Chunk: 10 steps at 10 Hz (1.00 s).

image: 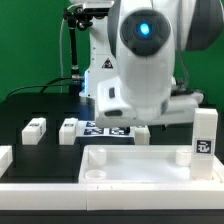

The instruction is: Assemble desk

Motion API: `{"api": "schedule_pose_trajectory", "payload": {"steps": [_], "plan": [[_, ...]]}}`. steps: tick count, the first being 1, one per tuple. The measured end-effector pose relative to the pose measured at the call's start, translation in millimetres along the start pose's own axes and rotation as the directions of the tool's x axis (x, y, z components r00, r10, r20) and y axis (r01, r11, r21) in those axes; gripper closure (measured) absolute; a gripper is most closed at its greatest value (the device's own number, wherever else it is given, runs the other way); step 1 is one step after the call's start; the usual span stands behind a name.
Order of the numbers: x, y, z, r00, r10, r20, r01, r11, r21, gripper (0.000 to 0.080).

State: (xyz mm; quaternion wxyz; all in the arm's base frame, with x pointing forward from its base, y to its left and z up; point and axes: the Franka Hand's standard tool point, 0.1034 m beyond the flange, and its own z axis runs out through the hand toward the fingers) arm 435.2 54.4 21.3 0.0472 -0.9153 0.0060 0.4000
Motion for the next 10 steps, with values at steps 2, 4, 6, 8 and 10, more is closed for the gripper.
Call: {"api": "schedule_pose_trajectory", "payload": {"steps": [2,4,6,8,10], "plan": [[-0.6,0.9,5.8,0.995,-0.002,0.1,0.002,1.0,-0.001,0.0151],[1.2,1.4,7.1,0.993,-0.002,0.116,0.002,1.0,-0.001,0.0151],[0.7,1.5,9.3,0.993,0.003,0.12,-0.002,1.0,-0.004,0.0151],[-3.5,1.5,21.2,0.989,0.008,0.145,-0.006,1.0,-0.01,0.0151],[-4.7,3.0,23.7,0.989,0.011,0.151,-0.01,1.0,-0.008,0.0151]]}}
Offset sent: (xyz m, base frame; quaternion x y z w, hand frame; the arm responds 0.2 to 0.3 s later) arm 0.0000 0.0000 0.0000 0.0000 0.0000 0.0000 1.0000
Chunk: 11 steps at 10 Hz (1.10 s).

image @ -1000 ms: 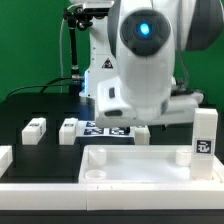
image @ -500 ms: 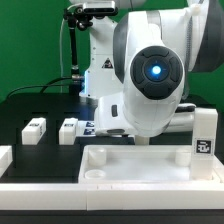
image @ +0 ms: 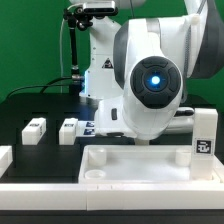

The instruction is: Assemble desk

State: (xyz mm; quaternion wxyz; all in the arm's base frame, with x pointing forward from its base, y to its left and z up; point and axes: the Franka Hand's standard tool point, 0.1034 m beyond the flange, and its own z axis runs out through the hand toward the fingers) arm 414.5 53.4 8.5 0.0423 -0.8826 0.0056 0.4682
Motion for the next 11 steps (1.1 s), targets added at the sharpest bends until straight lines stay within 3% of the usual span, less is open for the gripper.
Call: {"api": "schedule_pose_trajectory", "payload": {"steps": [2,3,4,5,11], "plan": [[0.0,0.1,0.1,1.0,0.0,0.0,0.0,1.0,0.0,0.0193],[0.0,0.1,0.1,1.0,0.0,0.0,0.0,1.0,0.0,0.0367],[-0.1,0.1,0.1,1.0,0.0,0.0,0.0,1.0,0.0,0.0367],[-0.1,0.1,0.1,1.0,0.0,0.0,0.0,1.0,0.0,0.0512],[-0.1,0.1,0.1,1.0,0.0,0.0,0.0,1.0,0.0,0.0512]]}}
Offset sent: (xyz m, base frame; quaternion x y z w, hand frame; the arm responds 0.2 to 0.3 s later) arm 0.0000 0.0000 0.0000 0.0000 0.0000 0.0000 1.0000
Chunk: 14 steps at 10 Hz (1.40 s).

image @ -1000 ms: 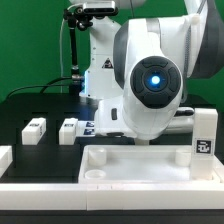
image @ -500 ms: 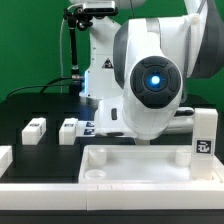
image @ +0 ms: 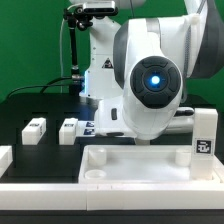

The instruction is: Assemble desk

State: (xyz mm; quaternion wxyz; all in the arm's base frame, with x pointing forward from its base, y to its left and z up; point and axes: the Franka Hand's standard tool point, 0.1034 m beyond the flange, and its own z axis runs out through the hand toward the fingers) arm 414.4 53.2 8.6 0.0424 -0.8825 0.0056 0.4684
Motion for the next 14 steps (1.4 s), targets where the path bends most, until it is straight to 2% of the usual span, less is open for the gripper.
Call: {"api": "schedule_pose_trajectory", "payload": {"steps": [1,2,3,4,5,6,7,9,11,12,13,14], "plan": [[-0.2,0.0,-1.0,1.0,0.0,-0.002,0.0,1.0,0.0,0.0511],[-9.4,0.4,-14.9,1.0,-0.014,0.006,0.014,1.0,0.006,0.0511],[-22.1,2.3,-41.0,1.0,-0.026,-0.017,0.027,0.999,0.023,0.0511],[-33.1,8.8,-65.2,0.998,-0.021,-0.054,0.024,0.998,0.053,0.0511],[-49.7,17.1,-84.5,0.999,-0.015,-0.04,0.019,0.996,0.085,0.0511],[-52.5,29.1,-100.8,0.999,0.006,-0.053,0.001,0.991,0.132,0.0511],[-48.2,38.8,-108.7,0.994,0.03,-0.109,-0.012,0.988,0.156,0.0511],[-38.9,40.7,-106.1,0.969,0.053,-0.24,-0.017,0.989,0.148,0.0511],[-37.7,41.4,-113.8,0.921,0.07,-0.382,-0.017,0.99,0.141,0.0511],[-44.3,36.2,-126.4,0.921,0.091,-0.378,-0.021,0.983,0.184,0.0511],[-44.2,40.3,-162.8,0.894,0.108,-0.435,-0.006,0.973,0.229,0.0511],[-46.8,55.0,-186.7,0.857,0.138,-0.497,-0.005,0.966,0.259,0.0511]]}}
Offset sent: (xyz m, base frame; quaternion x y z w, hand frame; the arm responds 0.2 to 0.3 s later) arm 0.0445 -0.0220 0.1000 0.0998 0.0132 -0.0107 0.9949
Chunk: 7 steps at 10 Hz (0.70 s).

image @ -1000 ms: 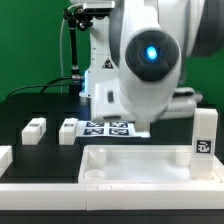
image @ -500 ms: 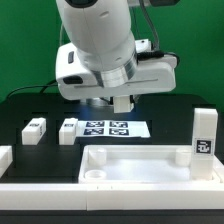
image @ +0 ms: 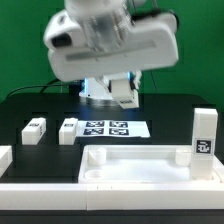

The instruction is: Assemble desk

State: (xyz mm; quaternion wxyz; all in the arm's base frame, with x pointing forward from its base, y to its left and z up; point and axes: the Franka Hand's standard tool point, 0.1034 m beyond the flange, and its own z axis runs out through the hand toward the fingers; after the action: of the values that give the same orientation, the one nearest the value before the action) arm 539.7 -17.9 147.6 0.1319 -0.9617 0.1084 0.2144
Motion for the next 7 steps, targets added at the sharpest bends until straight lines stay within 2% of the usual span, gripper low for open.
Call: {"api": "schedule_pose_trajectory", "payload": {"steps": [1,2,3,4,5,7], "plan": [[2.7,6.5,-9.9,0.999,0.022,-0.04,-0.021,0.999,0.025,0.0511],[12.2,15.0,-17.2,0.988,0.024,-0.153,-0.021,1.0,0.022,0.0511],[13.5,14.5,-17.3,0.964,0.021,-0.266,-0.019,1.0,0.009,0.0511],[8.7,13.9,-13.8,0.955,0.018,-0.295,-0.018,1.0,0.003,0.0511],[18.5,14.5,-19.2,0.924,0.017,-0.383,-0.022,1.0,-0.01,0.0511],[41.5,1.0,-38.4,0.833,0.001,-0.553,-0.023,0.999,-0.032,0.0511]]}}
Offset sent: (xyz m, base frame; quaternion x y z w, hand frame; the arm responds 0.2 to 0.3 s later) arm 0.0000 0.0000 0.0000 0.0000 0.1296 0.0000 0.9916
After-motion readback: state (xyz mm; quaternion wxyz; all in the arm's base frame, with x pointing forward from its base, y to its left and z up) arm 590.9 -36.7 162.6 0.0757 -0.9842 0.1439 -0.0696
